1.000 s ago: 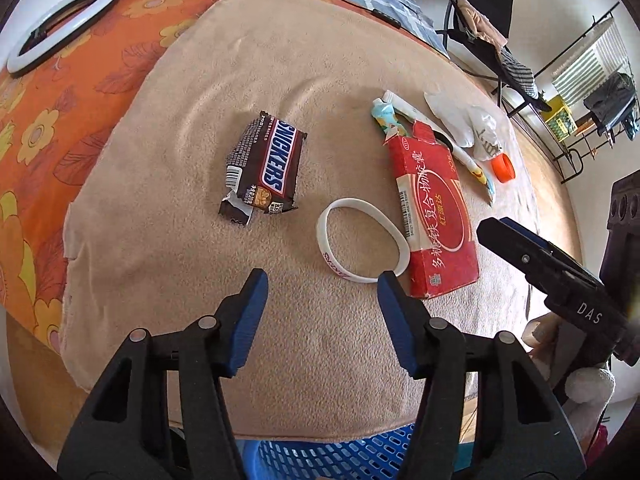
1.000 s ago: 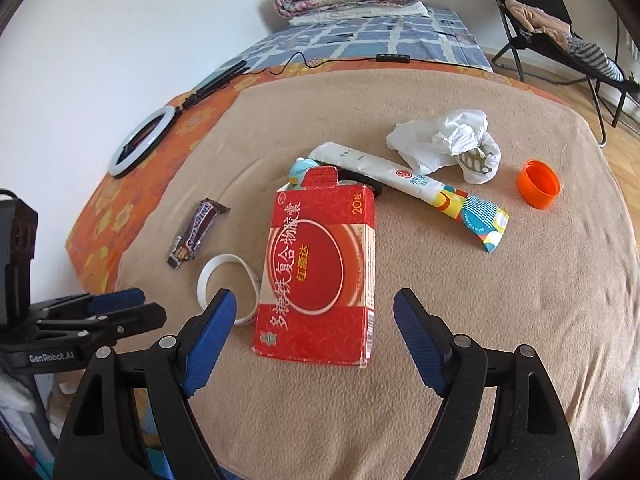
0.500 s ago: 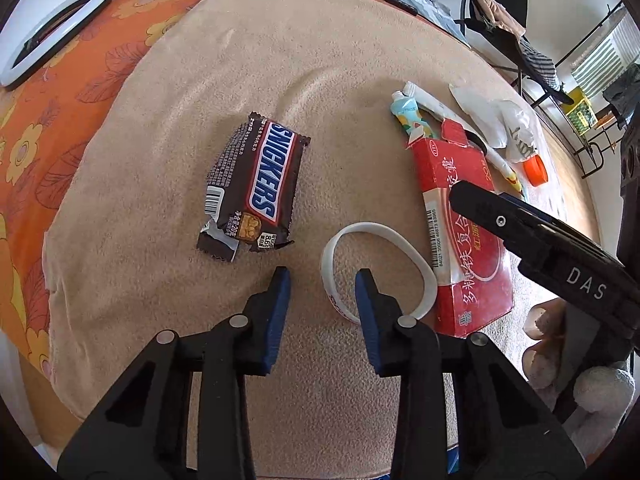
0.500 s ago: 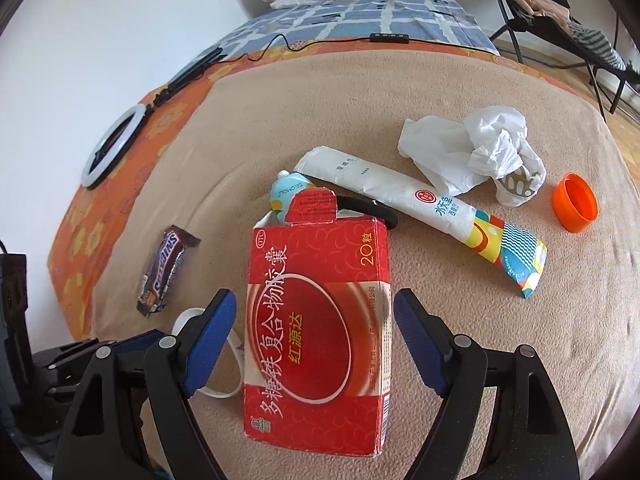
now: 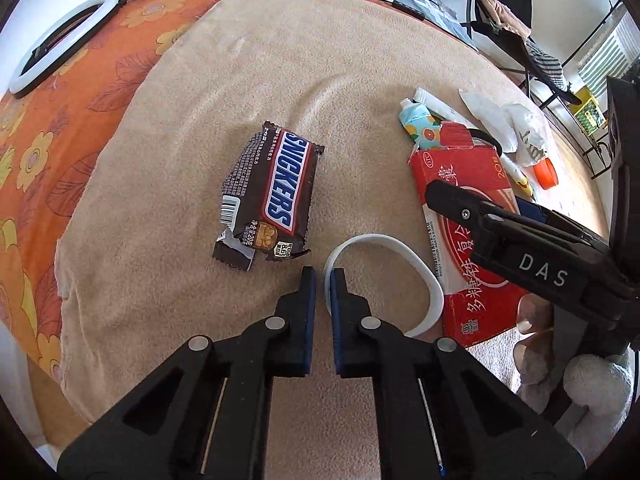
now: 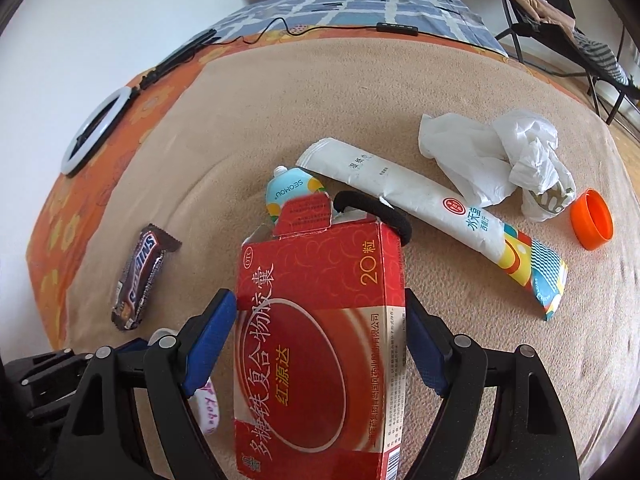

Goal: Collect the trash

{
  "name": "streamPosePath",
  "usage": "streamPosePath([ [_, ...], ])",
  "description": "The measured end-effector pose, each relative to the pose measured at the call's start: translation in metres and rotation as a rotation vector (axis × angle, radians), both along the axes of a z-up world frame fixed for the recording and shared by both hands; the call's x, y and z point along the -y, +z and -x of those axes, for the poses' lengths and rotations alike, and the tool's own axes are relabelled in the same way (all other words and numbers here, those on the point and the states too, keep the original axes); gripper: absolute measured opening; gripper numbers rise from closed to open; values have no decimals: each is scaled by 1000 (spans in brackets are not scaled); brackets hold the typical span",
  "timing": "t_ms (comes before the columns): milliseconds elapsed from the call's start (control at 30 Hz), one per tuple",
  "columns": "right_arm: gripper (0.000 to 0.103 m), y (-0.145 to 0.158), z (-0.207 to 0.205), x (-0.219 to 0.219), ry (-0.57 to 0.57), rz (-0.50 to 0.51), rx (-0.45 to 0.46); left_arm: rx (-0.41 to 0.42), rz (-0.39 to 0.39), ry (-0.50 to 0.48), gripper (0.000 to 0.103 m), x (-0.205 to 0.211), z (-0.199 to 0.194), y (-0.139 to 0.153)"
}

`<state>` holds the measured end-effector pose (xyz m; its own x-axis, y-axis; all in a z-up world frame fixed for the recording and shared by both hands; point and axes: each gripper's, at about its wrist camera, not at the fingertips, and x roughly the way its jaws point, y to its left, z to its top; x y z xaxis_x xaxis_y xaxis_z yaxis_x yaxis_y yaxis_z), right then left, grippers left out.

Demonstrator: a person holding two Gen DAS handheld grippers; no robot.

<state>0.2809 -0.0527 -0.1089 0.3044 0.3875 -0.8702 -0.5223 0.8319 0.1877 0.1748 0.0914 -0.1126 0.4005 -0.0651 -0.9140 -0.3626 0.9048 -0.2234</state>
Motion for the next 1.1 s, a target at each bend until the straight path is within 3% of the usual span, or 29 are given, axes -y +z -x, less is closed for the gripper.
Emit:
streamPosePath([
  [267,81,-2,0,2,9,-13,-16,4,-21,5,3,-6,10,4],
  [400,78,2,6,2,31,2,24,13,-34,13,3,-10,15,8],
  [567,50,14,9,10,21,-25,58,20,-38,15,3,-12,18,10],
  [733,42,22,8,19,6,-78,33,28,-42,14,3,-11,21,14],
  [900,42,29,13,25,12,-166,-34,43,-53,23,3,-14,24,20],
  [967,23,31,16,25,21,-174,-34,45,-53,26,3,-15,25,21],
  [1100,21,32,20,23,31,-205,-45,50,-64,24,3,-15,28,23],
])
